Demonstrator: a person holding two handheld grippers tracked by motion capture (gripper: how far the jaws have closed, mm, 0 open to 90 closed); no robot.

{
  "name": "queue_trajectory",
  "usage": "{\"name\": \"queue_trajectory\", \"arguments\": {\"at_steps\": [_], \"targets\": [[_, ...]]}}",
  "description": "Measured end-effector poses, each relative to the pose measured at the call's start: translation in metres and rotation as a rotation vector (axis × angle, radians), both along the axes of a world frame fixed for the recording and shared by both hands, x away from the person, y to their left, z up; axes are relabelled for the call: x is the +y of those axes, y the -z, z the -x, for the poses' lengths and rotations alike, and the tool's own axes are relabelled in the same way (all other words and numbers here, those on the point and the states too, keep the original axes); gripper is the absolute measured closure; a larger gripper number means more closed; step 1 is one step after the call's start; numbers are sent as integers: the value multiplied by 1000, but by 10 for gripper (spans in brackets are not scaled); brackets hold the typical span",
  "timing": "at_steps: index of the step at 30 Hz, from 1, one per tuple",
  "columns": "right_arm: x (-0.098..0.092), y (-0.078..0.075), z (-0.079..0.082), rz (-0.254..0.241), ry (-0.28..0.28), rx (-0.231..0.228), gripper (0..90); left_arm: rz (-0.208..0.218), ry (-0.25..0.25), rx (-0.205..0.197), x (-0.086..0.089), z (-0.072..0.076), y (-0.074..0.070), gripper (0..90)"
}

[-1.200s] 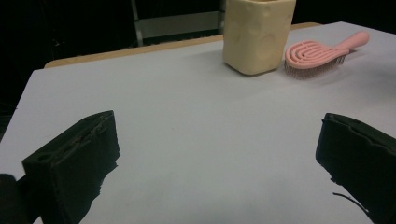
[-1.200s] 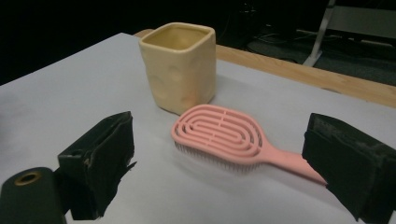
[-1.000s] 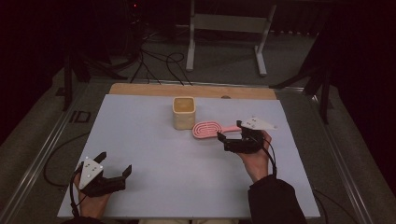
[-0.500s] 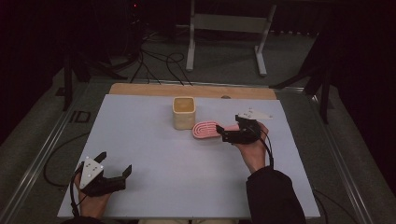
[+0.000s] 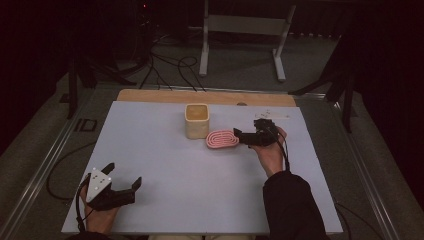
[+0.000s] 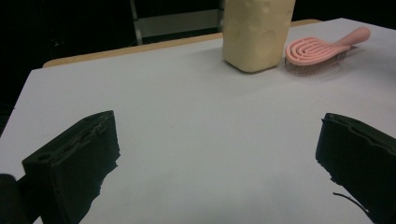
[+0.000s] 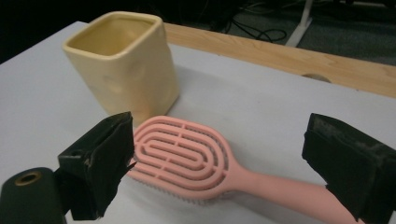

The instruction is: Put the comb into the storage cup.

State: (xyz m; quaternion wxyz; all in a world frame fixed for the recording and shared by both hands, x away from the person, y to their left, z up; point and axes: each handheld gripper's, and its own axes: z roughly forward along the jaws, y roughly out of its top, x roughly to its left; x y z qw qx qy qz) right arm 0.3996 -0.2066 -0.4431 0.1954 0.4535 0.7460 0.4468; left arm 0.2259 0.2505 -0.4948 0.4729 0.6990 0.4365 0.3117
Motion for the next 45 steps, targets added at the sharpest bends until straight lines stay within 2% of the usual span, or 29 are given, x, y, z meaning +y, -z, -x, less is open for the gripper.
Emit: {"name": "queue_trajectory", "arguments": {"at_steps": [2, 5, 12, 15, 22, 23, 24, 26, 27, 28, 29, 31, 32, 33, 34, 35, 42, 45], "targets": [[0, 0, 0, 0, 0, 0, 91, 0, 0, 0, 0, 0, 0, 2], [-2, 4, -10, 23, 23, 27, 91, 9, -5, -1, 1, 0, 0, 2], [-7, 3, -21, 21, 48, 16, 92, 5, -2, -1, 0, 0, 0, 2], [-10, 12, -25, 30, 57, 58, 128, 5, 1, -2, 0, 0, 0, 2], [-13, 18, -32, 46, 68, 77, 185, 3, 4, -1, 0, 0, 0, 2], [-14, 20, -33, 28, 67, 89, 256, 3, 5, -1, 0, 0, 0, 2], [-15, 21, -34, 29, 72, 94, 310, 4, 6, -1, 0, 0, 0, 2], [-14, 23, -35, 63, 86, 99, 462, 2, 7, -1, -1, 0, 0, 2], [-14, 23, -35, 63, 86, 99, 462, 2, 8, -1, -1, 0, 0, 2], [-14, 26, -37, 77, 70, 99, 586, 3, 9, 0, -1, 0, 1, 2], [-14, 27, -38, 91, 69, 99, 654, 3, 9, 0, -1, 0, 1, 2], [-14, 30, -41, 97, 68, 103, 743, 2, 12, 0, -1, 0, 1, 2], [-14, 30, -41, 97, 68, 103, 743, 2, 12, 0, -1, 0, 1, 2], [-14, 33, -43, 108, 64, 107, 871, 1, 12, 1, -1, 0, 1, 2], [-12, 34, -44, 119, 65, 108, 898, 0, 13, 2, -1, 0, 1, 2], [-12, 34, -44, 119, 65, 108, 898, 0, 12, 2, -1, 0, 1, 2], [-1, 50, -52, 216, 51, 146, 900, 2, 15, 2, -2, -1, 1, 2], [2, 54, -54, 241, 46, 156, 900, 1, 15, 2, -2, 0, 1, 2]]}}
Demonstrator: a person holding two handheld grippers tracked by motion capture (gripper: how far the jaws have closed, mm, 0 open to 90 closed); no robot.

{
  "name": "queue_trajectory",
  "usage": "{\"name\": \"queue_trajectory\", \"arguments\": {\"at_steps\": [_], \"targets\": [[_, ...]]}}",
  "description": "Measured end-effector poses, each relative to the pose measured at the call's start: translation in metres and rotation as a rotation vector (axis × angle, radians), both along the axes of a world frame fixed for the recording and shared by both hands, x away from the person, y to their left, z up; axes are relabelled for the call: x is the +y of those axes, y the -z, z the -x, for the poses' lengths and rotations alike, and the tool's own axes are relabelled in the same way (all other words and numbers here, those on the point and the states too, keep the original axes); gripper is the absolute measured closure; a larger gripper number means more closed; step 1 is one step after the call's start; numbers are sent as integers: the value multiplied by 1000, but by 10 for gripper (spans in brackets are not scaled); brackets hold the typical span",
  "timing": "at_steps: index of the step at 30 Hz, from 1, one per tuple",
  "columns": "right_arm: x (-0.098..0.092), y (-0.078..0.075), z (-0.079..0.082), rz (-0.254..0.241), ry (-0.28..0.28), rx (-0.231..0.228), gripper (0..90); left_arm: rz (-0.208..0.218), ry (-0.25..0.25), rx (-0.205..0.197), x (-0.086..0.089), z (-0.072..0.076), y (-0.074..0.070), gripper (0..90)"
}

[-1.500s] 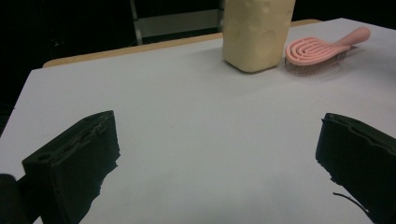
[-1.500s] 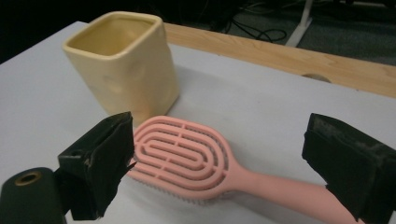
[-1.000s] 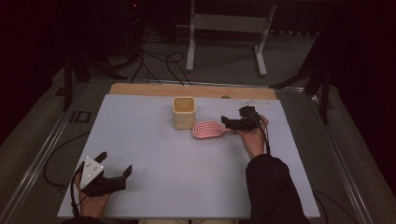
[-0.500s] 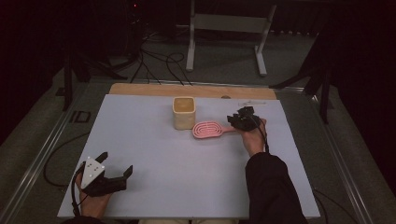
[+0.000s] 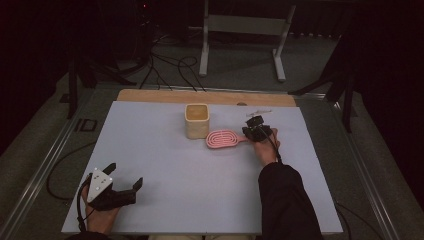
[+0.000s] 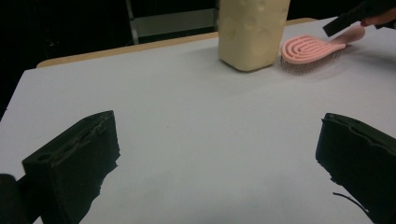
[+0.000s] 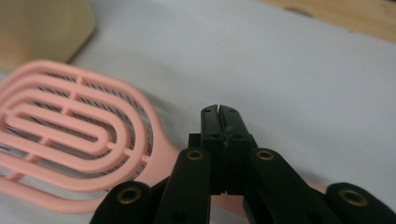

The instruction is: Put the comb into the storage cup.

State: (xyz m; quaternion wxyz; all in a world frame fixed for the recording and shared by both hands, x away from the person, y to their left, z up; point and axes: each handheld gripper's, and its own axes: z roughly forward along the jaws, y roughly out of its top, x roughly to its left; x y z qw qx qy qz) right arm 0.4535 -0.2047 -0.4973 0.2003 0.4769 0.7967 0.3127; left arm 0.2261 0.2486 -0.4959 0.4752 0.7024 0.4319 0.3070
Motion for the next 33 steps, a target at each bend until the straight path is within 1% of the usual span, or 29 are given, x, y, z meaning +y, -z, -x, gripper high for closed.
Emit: {"name": "queue_trajectory", "arguments": {"at_steps": [2, 5, 13, 17, 24, 25, 28, 29, 33], "targets": [[3, 5, -2, 22, -4, 18, 900, 1, 1, 0, 0, 0, 0, 2], [5, 7, -2, 36, -8, 28, 900, -1, 1, -1, 0, 0, 0, 2], [3, 7, 0, 49, -22, 50, 900, -1, 1, 0, -1, 0, 0, 2], [5, 6, 5, 82, -47, 76, 900, -6, 2, 3, -1, 0, 0, 2], [6, 5, 10, 113, -74, 92, 900, -6, 3, 4, -1, 0, 1, 2], [7, 4, 12, 122, -85, 95, 900, -6, 3, 5, -2, 0, 1, 2], [8, 4, 13, 122, -91, 103, 900, -7, 3, 5, -2, 0, 1, 2], [9, 3, 15, 129, -97, 110, 900, -7, 3, 5, -2, 0, 1, 2], [8, 3, 17, 136, -103, 104, 900, -9, 3, 6, -2, 0, 1, 2]]}}
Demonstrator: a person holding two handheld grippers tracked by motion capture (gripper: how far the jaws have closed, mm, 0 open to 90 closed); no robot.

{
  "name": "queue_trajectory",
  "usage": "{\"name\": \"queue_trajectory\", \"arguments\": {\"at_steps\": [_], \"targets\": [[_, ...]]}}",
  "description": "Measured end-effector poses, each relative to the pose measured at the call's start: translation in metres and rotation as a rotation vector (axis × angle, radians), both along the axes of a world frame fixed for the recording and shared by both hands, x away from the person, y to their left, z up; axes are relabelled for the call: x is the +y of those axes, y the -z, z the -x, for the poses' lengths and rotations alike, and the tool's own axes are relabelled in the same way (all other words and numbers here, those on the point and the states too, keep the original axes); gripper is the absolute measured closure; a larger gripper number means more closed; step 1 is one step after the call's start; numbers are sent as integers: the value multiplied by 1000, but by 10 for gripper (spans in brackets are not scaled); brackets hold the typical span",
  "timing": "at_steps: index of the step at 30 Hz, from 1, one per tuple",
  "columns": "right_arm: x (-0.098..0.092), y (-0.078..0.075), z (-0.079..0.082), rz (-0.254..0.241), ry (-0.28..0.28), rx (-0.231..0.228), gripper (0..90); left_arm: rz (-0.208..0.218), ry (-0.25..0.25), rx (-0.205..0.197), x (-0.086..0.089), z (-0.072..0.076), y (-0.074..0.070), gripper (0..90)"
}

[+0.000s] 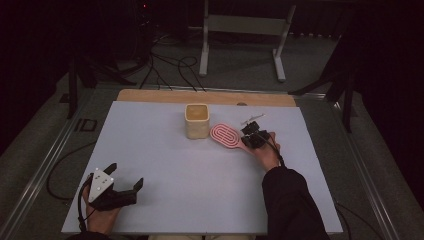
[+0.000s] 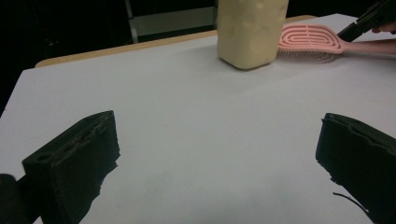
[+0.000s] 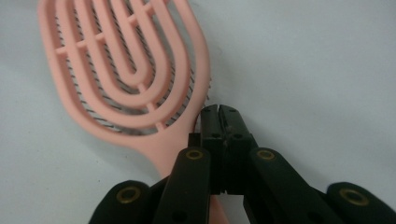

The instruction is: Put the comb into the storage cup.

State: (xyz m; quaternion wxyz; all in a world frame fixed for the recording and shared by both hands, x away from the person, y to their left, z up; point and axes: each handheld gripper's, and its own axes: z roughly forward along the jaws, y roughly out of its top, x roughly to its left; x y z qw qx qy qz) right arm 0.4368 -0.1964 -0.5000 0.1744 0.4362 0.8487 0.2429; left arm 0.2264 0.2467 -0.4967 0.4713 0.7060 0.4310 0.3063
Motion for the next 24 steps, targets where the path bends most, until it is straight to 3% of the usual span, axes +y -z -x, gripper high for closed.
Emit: {"name": "queue_trajectory", "arguments": {"at_steps": [17, 24], "targets": [[-5, -3, 7, -12, 1, 12, 883, -2, 0, 0, 0, 0, 0, 2], [-6, -7, 10, -11, 21, -5, 820, -1, -2, -2, 0, 0, -1, 2]]}}
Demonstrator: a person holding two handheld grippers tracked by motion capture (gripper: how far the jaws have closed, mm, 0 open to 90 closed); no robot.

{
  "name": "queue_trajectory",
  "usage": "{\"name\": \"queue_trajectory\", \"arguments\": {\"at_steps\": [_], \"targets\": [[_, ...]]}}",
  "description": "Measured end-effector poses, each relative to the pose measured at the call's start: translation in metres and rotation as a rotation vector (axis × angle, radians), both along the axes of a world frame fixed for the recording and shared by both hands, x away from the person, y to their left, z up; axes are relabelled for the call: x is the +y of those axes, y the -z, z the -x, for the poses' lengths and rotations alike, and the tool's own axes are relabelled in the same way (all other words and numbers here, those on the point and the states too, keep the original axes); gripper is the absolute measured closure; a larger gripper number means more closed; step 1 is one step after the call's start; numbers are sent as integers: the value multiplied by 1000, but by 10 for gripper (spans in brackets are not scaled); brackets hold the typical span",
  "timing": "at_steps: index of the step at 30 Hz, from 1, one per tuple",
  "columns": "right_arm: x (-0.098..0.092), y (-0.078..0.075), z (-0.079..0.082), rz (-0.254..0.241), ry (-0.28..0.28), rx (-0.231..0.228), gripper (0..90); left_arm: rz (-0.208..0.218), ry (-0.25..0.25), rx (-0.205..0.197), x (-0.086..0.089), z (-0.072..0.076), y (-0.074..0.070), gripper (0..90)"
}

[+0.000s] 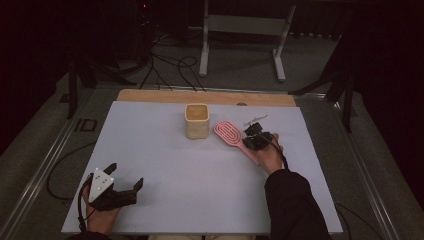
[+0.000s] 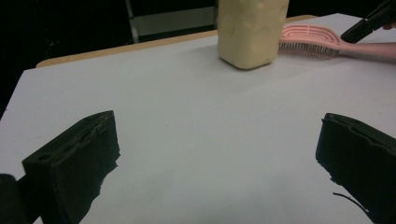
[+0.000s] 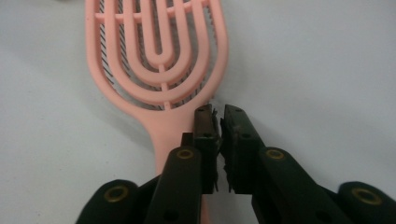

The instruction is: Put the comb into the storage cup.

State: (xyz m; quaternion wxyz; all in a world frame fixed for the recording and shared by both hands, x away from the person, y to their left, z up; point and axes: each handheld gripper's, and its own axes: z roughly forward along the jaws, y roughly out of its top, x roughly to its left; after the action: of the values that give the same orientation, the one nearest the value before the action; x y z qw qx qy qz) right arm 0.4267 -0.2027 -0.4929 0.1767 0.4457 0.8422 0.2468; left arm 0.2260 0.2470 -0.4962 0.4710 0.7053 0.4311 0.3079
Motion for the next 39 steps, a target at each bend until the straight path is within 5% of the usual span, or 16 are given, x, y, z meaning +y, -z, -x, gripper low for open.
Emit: {"name": "queue_trajectory", "arguments": {"at_steps": [7, 14, 17, 18, 24, 34, 39], "targets": [[-2, -20, 15, -46, -17, -95, 707, 0, -1, 2, 0, 0, 0, 2], [-21, -53, 56, -138, -34, -254, 501, 7, -8, 0, 1, 0, 0, 2], [-27, -57, 66, -169, -33, -277, 460, 7, -11, -3, 2, 0, -1, 2], [-35, -61, 78, -213, -30, -300, 382, 10, -12, -7, 2, 1, -2, 2], [-55, -55, 115, -266, 3, -381, 137, 15, -23, -22, 5, 1, -5, 2], [-80, -23, 165, -363, 14, -456, 104, 40, -30, -56, 10, 1, -11, 3], [-79, -20, 176, -353, 8, -502, 102, 40, -25, -65, 9, 1, -12, 2]]}}
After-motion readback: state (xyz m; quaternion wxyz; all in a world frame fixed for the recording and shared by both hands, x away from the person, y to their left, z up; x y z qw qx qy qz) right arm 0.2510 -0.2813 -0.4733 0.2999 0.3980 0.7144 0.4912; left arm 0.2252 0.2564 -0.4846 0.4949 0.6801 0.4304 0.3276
